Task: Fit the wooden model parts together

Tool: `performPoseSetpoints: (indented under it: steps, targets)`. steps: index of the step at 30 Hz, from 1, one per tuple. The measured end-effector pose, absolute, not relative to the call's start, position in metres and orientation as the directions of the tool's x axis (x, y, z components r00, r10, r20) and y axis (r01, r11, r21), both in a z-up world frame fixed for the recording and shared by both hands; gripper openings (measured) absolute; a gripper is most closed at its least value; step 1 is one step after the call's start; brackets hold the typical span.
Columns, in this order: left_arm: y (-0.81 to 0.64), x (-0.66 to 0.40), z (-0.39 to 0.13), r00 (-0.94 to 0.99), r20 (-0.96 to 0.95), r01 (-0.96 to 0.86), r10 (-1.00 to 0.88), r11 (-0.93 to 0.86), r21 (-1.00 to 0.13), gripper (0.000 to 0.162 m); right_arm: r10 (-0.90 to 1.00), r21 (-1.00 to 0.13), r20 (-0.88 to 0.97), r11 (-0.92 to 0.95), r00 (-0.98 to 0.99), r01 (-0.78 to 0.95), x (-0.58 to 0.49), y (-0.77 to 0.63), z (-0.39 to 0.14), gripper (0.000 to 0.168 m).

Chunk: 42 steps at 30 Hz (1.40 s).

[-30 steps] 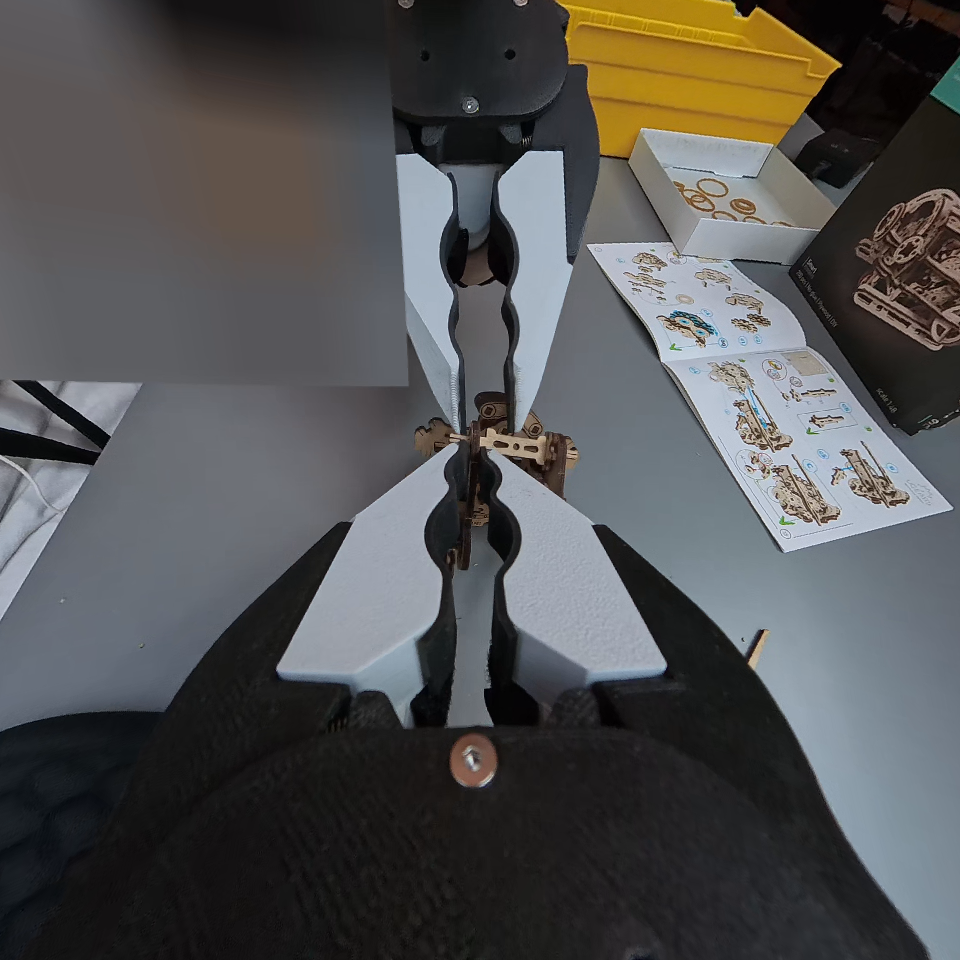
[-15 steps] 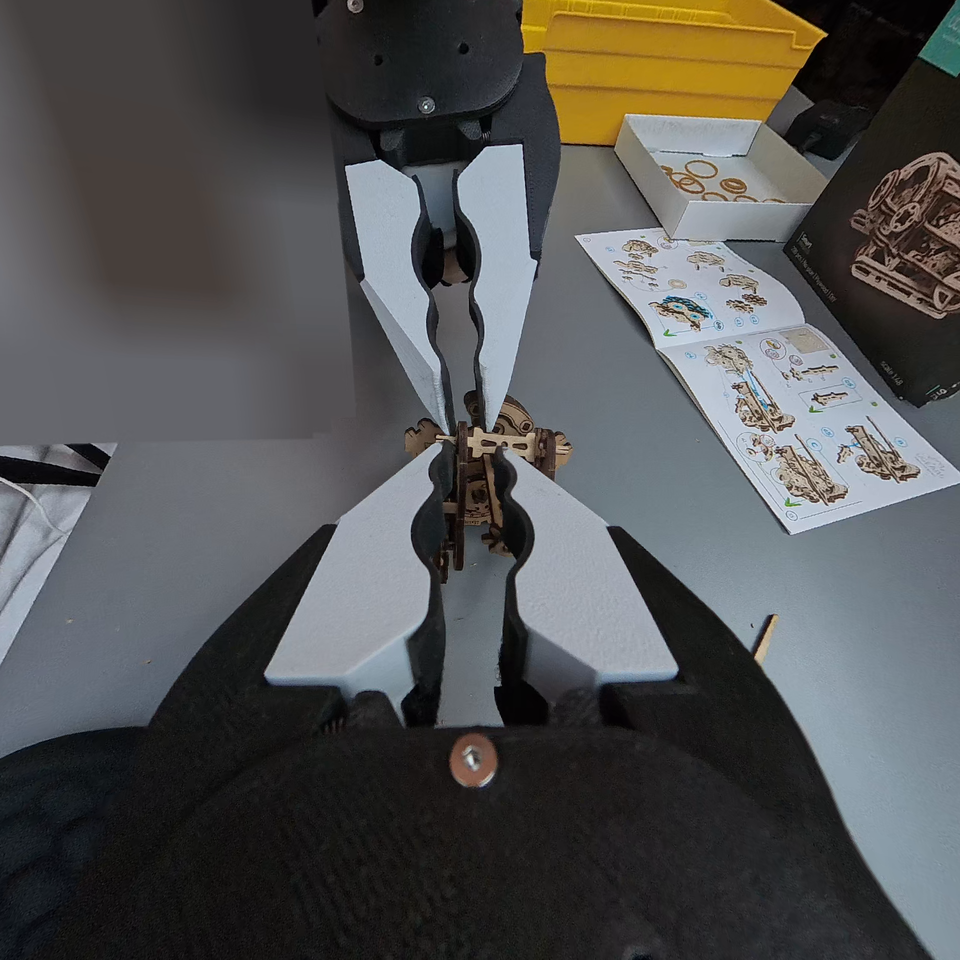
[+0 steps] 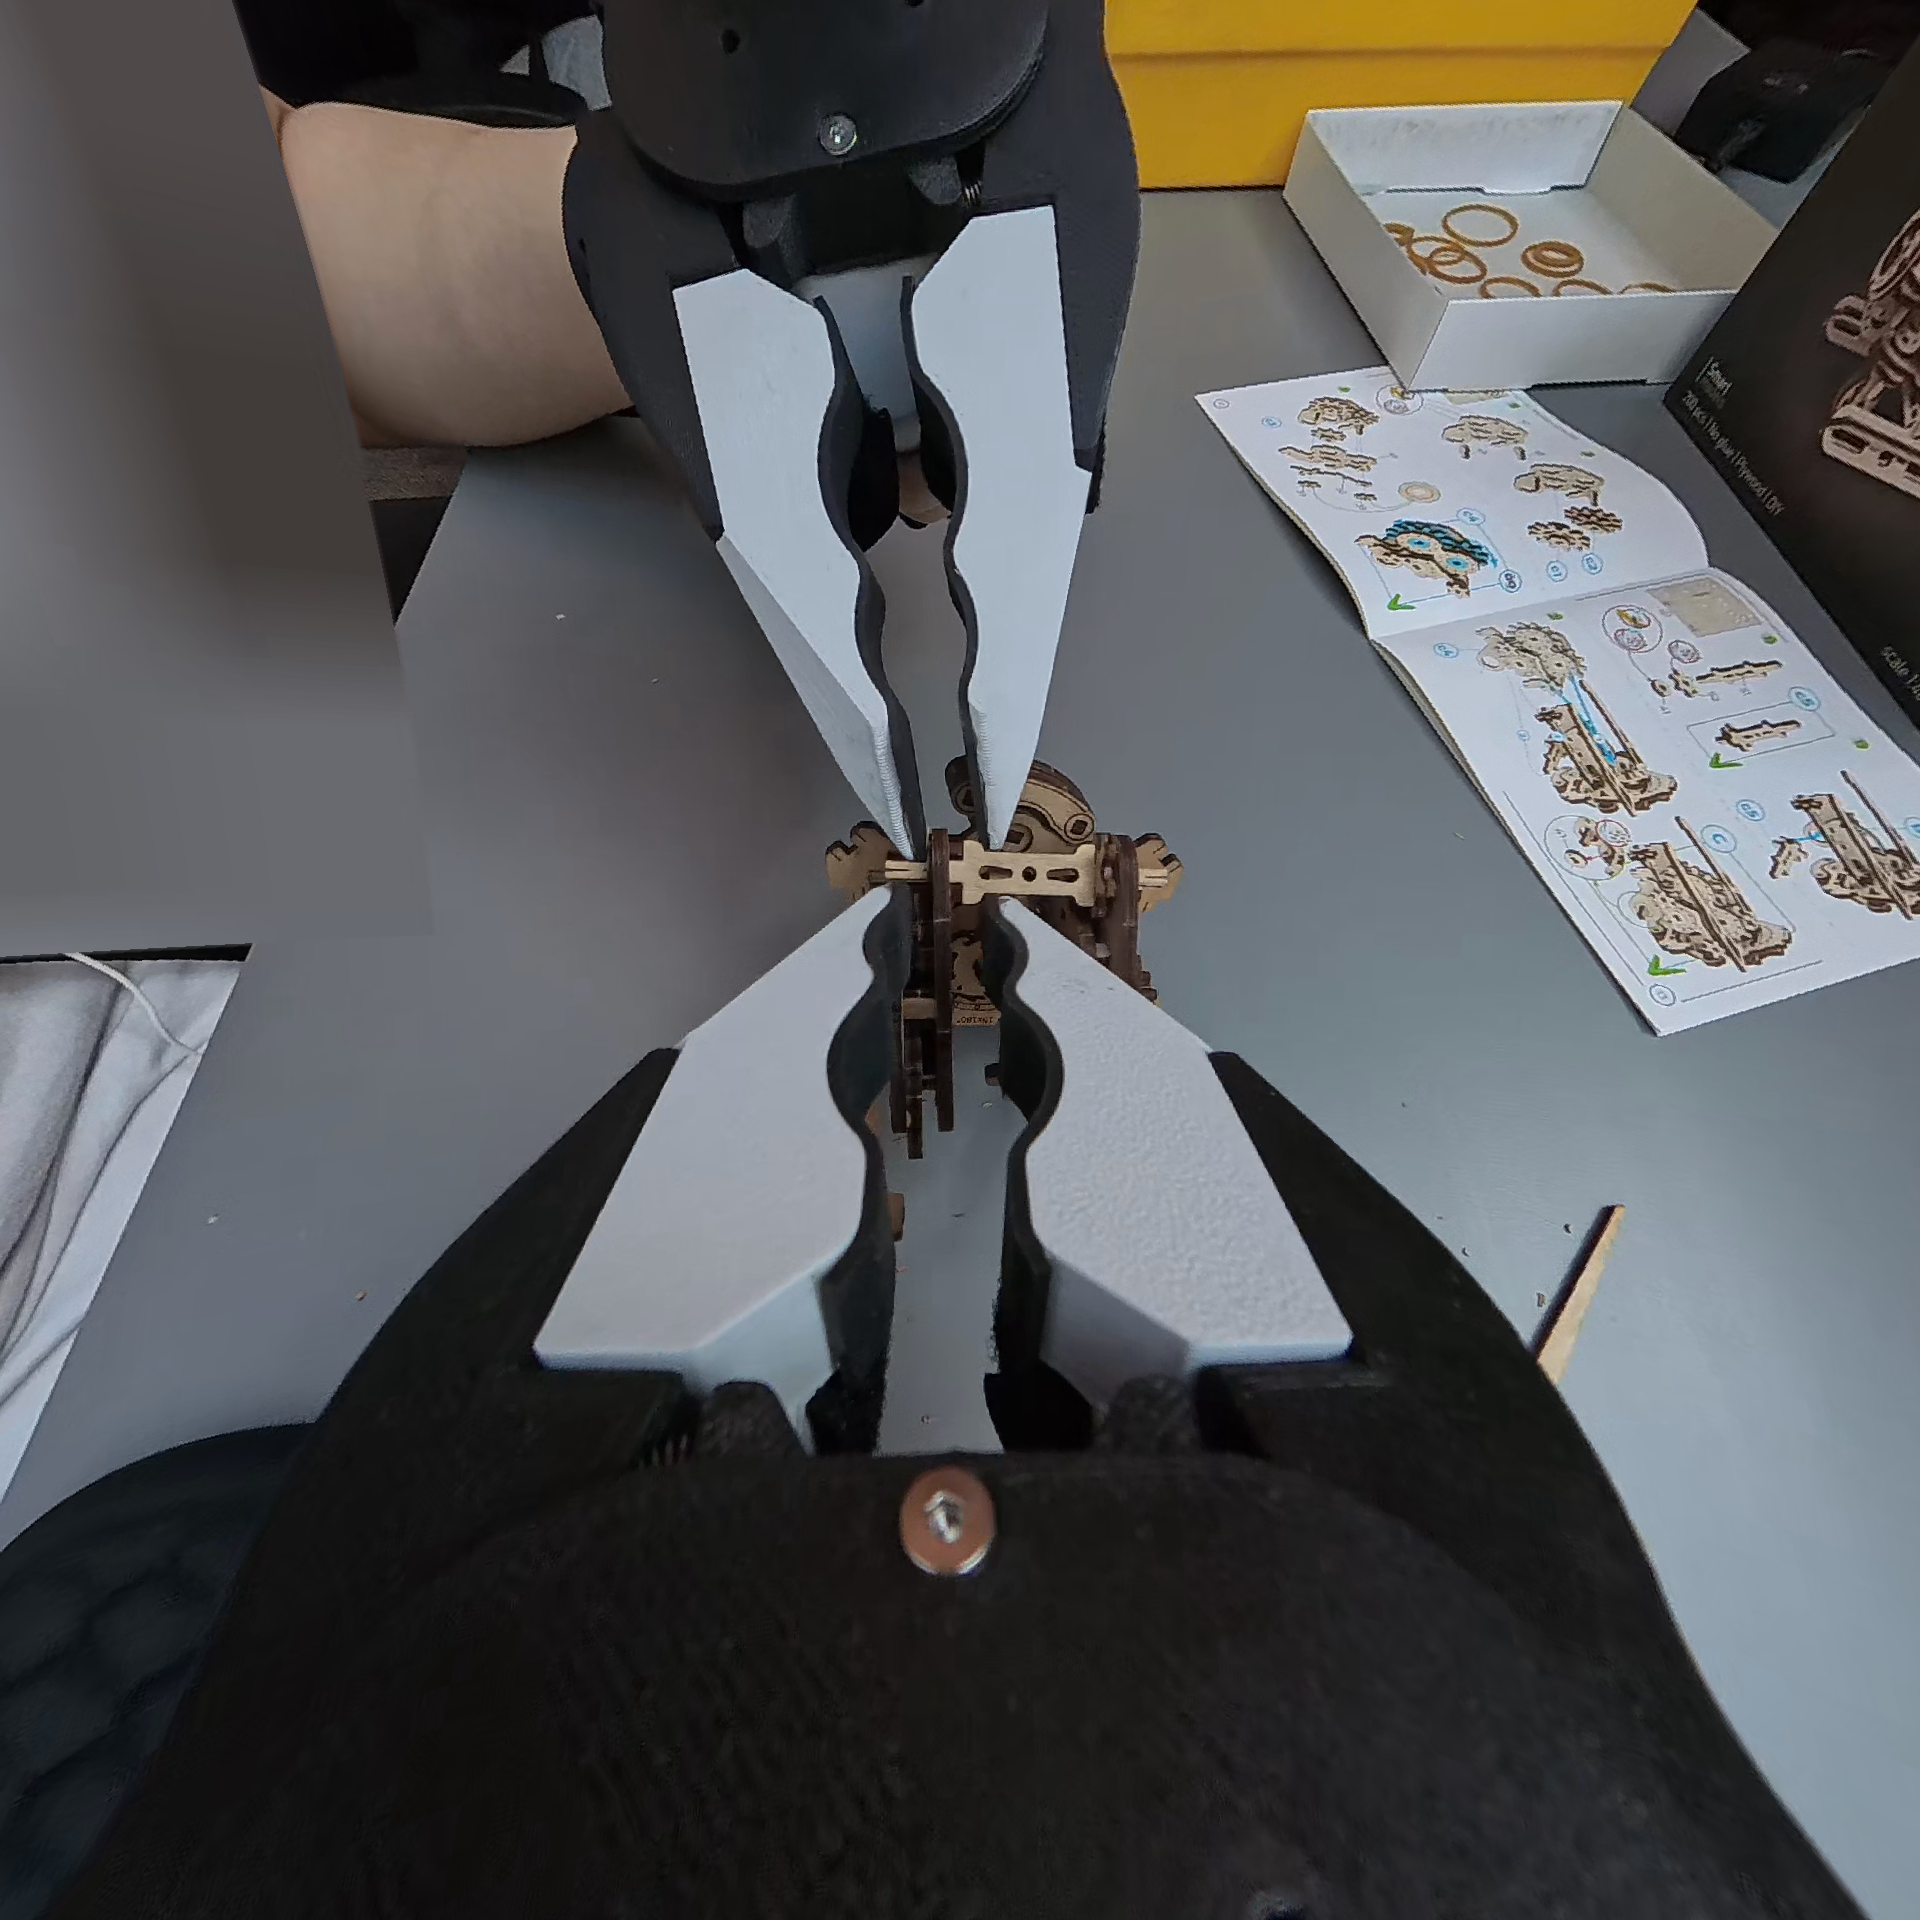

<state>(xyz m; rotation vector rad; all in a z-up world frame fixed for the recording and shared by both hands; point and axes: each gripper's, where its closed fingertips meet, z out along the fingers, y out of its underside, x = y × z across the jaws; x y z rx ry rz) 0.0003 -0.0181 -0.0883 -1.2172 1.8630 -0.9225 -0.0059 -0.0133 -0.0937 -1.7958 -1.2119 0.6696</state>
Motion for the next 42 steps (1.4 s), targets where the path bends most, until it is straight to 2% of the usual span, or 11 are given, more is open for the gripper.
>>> performPoseSetpoints:
  steps: [3, 8, 16, 21, 24, 29, 32, 33, 36, 42]
  targets:
    - [-0.0182, 0.0000, -0.0883, -0.299, -0.193, -0.424, -0.934, 0.312, -0.850, 0.007, 0.916, -0.865, 0.069, -0.142, 0.394, 0.481, -0.0055, -0.0113, -0.0934, 0.008]
    - [-0.0204, 0.0008, -0.0887, -0.306, -0.188, -0.421, -0.933, 0.309, -0.853, 0.007, 0.923, -0.865, 0.016, -0.180, 0.384, 0.468, -0.0063, -0.0147, -0.0943, 0.005]
    - [-0.0226, 0.0011, -0.0893, -0.311, -0.171, -0.410, -0.935, 0.294, -0.864, 0.007, 0.927, -0.836, 0.079, -0.138, 0.365, 0.531, -0.0070, -0.0192, -0.0964, 0.000]
    - [-0.0193, 0.0003, -0.0901, -0.304, -0.194, -0.418, -0.933, 0.314, -0.853, 0.007, 0.918, -0.829, 0.130, -0.106, 0.374, 0.549, -0.0073, -0.0156, -0.0976, 0.000]
    - [-0.0196, 0.0019, -0.0901, -0.301, -0.207, -0.410, -0.931, 0.322, -0.853, 0.007, 0.917, -0.829, 0.064, -0.170, 0.393, 0.532, -0.0045, -0.0156, -0.0984, 0.001]
    - [-0.0216, 0.0009, -0.0903, -0.311, -0.238, -0.408, -0.920, 0.355, -0.841, 0.007, 0.906, -0.843, 0.055, -0.184, 0.421, 0.506, -0.0044, -0.0109, -0.0970, 0.014]
    - [-0.0220, 0.0010, -0.0904, -0.305, -0.264, -0.402, -0.915, 0.375, -0.835, 0.007, 0.905, -0.833, 0.079, -0.170, 0.418, 0.526, -0.0050, -0.0119, -0.0970, 0.012]
    - [-0.0211, 0.0013, -0.0904, -0.296, -0.287, -0.399, -0.911, 0.391, -0.830, 0.007, 0.908, -0.832, 0.088, -0.159, 0.409, 0.531, -0.0061, -0.0132, -0.0967, 0.005]
    - [-0.0228, 0.0008, -0.0907, -0.295, -0.319, -0.398, -0.901, 0.419, -0.816, 0.007, 0.908, -0.816, 0.121, -0.140, 0.402, 0.561, -0.0066, -0.0148, -0.0977, 0.006]
    - [-0.0260, 0.0003, -0.0907, -0.310, -0.268, -0.414, -0.912, 0.383, -0.826, 0.007, 0.911, -0.807, 0.124, -0.139, 0.394, 0.574, -0.0075, -0.0179, -0.0989, 0.006]
